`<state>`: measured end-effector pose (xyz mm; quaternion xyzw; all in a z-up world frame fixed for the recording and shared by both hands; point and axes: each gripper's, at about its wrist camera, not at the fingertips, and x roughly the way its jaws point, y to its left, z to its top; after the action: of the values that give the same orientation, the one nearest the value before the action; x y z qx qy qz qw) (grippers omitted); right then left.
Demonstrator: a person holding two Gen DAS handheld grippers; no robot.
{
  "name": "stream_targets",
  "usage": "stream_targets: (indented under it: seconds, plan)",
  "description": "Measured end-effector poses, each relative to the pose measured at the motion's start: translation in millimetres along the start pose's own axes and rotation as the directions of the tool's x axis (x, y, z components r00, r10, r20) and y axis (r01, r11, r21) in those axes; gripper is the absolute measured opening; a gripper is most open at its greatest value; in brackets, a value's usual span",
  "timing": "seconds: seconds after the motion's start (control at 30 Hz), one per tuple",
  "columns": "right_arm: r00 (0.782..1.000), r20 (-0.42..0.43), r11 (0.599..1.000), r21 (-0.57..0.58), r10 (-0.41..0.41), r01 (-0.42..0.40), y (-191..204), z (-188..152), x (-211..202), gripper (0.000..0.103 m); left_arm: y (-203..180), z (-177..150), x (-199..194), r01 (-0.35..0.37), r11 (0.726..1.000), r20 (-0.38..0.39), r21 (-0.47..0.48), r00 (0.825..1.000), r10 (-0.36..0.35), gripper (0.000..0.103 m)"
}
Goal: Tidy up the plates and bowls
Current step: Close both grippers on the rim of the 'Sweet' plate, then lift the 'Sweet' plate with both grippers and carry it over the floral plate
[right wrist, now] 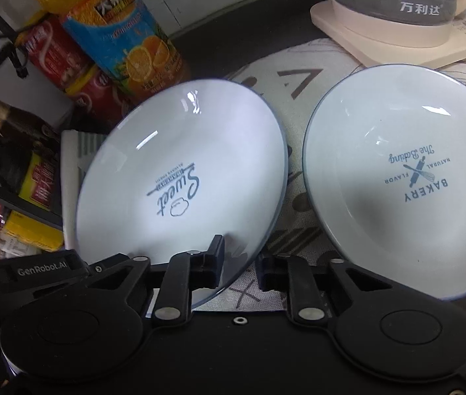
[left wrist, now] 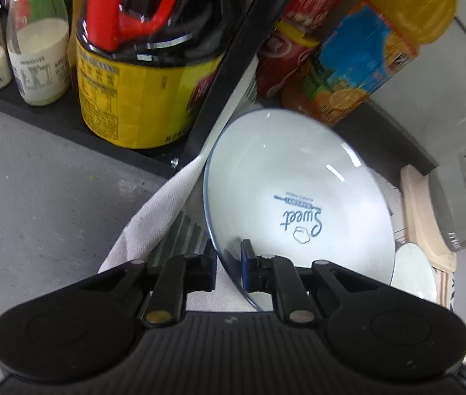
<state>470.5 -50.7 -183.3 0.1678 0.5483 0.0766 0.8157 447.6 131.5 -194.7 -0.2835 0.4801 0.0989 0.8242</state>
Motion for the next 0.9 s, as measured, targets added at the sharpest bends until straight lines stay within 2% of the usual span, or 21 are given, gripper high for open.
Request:
stream_targets:
  seconds: [0.1, 0.3, 0.9]
  plan:
    - [0.999, 0.044, 0.998, -0.057, 0.016, -0.014, 7, -5, -14, 0.016, -1, -4, -10, -0.005, 1.0, 0.012, 0.011, 1.0, 0.005, 0.011]
    - [0.997, 0.055, 0.999, -0.018, 0.049, -0.048, 2, -10, -30, 0.016, 0, -15, -31, -0.008, 1.0, 0.023, 0.024, 1.0, 0.007, 0.012]
    - [0.992, 0.1, 0.994, -0.082, 0.078, -0.07, 5, -49, -86, 0.016, 14, -59, -91, 0.002, 1.0, 0.082, 0.027, 0.997, -0.004, 0.012]
